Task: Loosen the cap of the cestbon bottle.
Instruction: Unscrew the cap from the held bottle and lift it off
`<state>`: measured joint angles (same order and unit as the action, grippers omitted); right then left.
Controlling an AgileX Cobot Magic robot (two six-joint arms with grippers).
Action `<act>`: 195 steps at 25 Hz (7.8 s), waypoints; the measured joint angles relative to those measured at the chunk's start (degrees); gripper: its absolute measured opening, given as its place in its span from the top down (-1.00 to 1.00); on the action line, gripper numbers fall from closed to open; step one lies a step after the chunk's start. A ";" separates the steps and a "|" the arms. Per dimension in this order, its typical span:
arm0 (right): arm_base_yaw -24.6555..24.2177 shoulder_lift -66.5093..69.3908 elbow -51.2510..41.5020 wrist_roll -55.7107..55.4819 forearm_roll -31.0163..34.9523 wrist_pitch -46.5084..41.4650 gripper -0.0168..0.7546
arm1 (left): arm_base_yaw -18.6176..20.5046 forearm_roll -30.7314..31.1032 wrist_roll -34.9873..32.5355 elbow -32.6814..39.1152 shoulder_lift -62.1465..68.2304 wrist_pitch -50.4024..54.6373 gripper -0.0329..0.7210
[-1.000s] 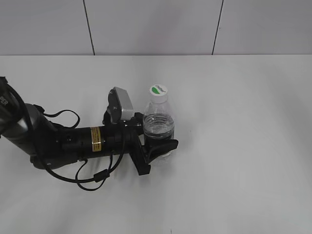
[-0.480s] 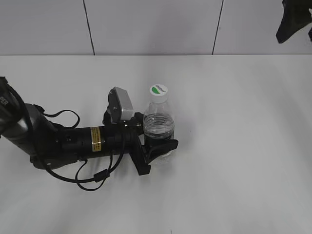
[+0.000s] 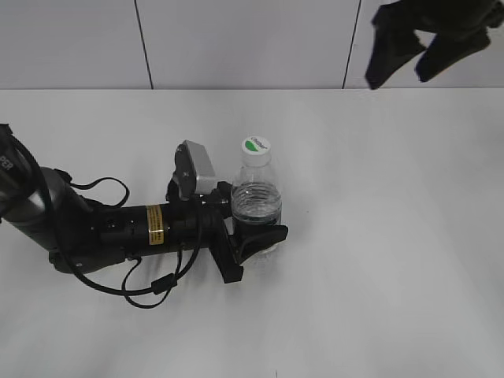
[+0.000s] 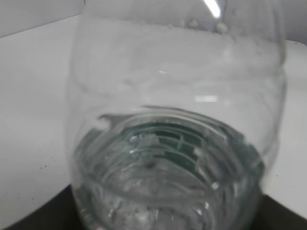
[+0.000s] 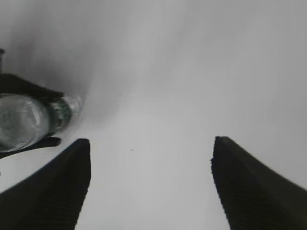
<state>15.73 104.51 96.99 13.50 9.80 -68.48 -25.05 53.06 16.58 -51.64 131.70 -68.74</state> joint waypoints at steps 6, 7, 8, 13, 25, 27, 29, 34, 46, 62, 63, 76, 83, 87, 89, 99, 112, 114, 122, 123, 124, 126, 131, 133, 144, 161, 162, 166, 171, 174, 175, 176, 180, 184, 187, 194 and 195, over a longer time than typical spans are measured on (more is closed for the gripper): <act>11.86 0.00 0.00 -1.33 -0.27 -0.56 -0.59 | 0.00 0.00 0.00 -0.04 0.00 0.00 -0.17; 12.99 0.00 0.00 -2.40 -0.32 -0.68 -0.59 | 0.00 0.00 0.00 -0.04 0.00 0.00 -0.17; 14.20 0.00 0.01 -3.32 -0.32 -0.83 -0.59 | 0.00 0.00 0.00 -0.04 0.00 0.00 -0.17; 17.65 0.00 0.01 -7.26 -0.32 -1.14 -0.59 | 0.00 0.00 0.00 -0.04 0.00 0.00 -0.17; 18.71 2.57 0.72 -10.05 4.20 -1.25 -0.59 | 0.00 0.00 0.00 -0.11 0.05 0.00 -0.17; 18.92 3.94 1.52 -10.13 4.21 -1.25 -0.59 | 0.00 0.00 0.00 -0.11 0.05 0.00 -0.17; 19.27 4.96 2.46 -10.20 4.15 -1.28 -0.59 | 0.00 0.00 0.00 -0.11 0.05 0.00 -0.17; 20.04 6.25 4.03 -10.57 3.53 -1.32 -0.59 | 0.00 0.00 0.00 -0.11 0.05 0.00 -0.17; 22.14 9.11 5.10 -10.68 -0.47 -1.36 -0.58 | 0.00 0.06 0.00 -0.17 0.05 0.00 -0.17; 22.14 9.18 5.10 -10.68 -0.28 -1.36 -0.58 | 0.00 0.06 0.00 -0.17 0.05 0.00 -0.17; 22.14 9.38 5.10 -10.68 -0.10 -1.36 -0.58 | 0.00 0.06 0.00 -0.17 0.05 0.00 -0.17; 22.14 10.81 5.10 -10.68 0.22 -1.36 -0.30 | 0.00 0.06 0.00 -0.17 0.05 0.00 -0.17; 22.14 10.76 5.17 -9.44 0.60 -1.36 0.18 | 0.00 -0.11 0.00 -0.18 0.05 0.04 -0.17; 22.14 10.64 5.17 -6.52 0.60 -1.36 0.18 | 0.00 -0.12 0.00 -0.18 0.05 0.04 -0.17; 22.14 10.64 5.17 -4.14 0.67 -1.36 0.18 | 0.00 -0.12 0.00 -0.18 0.05 -0.01 -0.17; 22.14 10.60 5.17 20.05 1.42 -1.36 0.18 | 0.00 0.04 -0.11 -0.18 0.05 -0.01 -0.17; 22.14 10.54 5.17 53.87 2.12 -1.36 0.18 | 0.00 0.17 -0.31 -0.18 0.05 0.04 -0.17; 22.14 10.54 5.17 58.21 2.15 -1.36 0.18 | 0.00 0.17 -0.30 -0.18 0.05 0.08 -0.17; 22.14 10.43 5.17 68.62 0.81 -1.54 0.18 | 0.00 0.17 -0.36 -0.23 0.05 0.08 -0.17; 22.21 10.37 5.17 69.54 0.30 -1.61 0.18 | 0.00 0.11 -0.41 -0.29 0.05 0.10 -0.17; 22.33 10.32 5.17 70.88 -0.34 -1.61 0.18 | 0.00 0.11 -0.41 -0.29 0.05 0.15 -0.17; 22.81 10.32 5.17 73.49 -1.53 -1.66 0.18 | 0.00 0.05 -0.41 -0.29 0.05 0.15 -0.17; 24.52 10.26 5.17 76.24 -4.09 -1.66 0.18 | 0.00 0.11 -0.47 -0.29 0.05 0.15 -0.17; 25.04 10.26 5.17 74.86 -4.73 -1.66 0.18 | 0.00 0.23 -0.60 -0.29 0.05 0.15 -0.17; 26.11 10.21 5.22 46.46 -6.81 -1.58 -0.55 | 0.00 0.27 -0.23 -0.29 0.05 0.15 -0.17; 26.11 5.51 9.97 1.87 -8.29 -1.64 -0.59 | 0.00 0.27 -0.23 -0.29 0.05 0.15 -0.17; 26.11 4.84 10.03 -1.44 -8.83 -1.64 -0.59 | 0.00 0.27 -0.23 -0.29 0.05 0.15 -0.17; 26.11 3.08 10.03 -10.73 -9.80 -1.64 -0.59 | 0.00 0.27 -0.23 -0.29 0.05 0.15 -0.17; 26.11 2.41 7.48 -13.50 -7.92 -1.64 -0.59 | 0.00 0.27 -0.21 -0.29 0.05 0.15 -0.17; 26.11 2.41 5.14 -13.86 -7.37 -1.64 -0.59 | 0.00 0.27 -0.21 -0.29 0.05 0.15 -0.17; 26.11 2.41 4.94 -14.04 -7.32 -1.64 -0.59 | 0.00 0.27 -0.21 -0.29 0.05 0.09 -0.17; 26.11 2.53 4.81 -14.24 -7.26 -1.64 -0.59 | 0.00 0.27 -0.21 -0.29 0.05 0.09 -0.17; 26.11 4.09 4.81 -14.53 -6.73 -1.64 -0.59 | 0.00 0.22 -0.21 -0.29 0.05 0.09 -0.17; 26.11 6.69 4.74 -14.60 -6.08 -1.64 -0.58 | 0.00 0.22 -0.16 -0.29 0.05 0.09 -0.17; 26.11 8.29 4.60 -14.42 -6.13 -1.64 -0.58 | 0.00 0.22 -0.16 -0.29 0.05 0.09 -0.17; 26.11 9.09 4.58 -13.50 -6.53 -1.64 -0.58 | 0.00 0.22 -0.16 -0.29 0.05 0.04 -0.17; 26.11 9.09 4.58 -12.90 -6.53 -1.64 -0.56 | 0.00 0.22 -0.16 -0.29 0.05 0.04 -0.17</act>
<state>41.84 113.60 101.57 0.60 3.27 -70.12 -25.05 53.27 16.42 -51.93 131.75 -68.70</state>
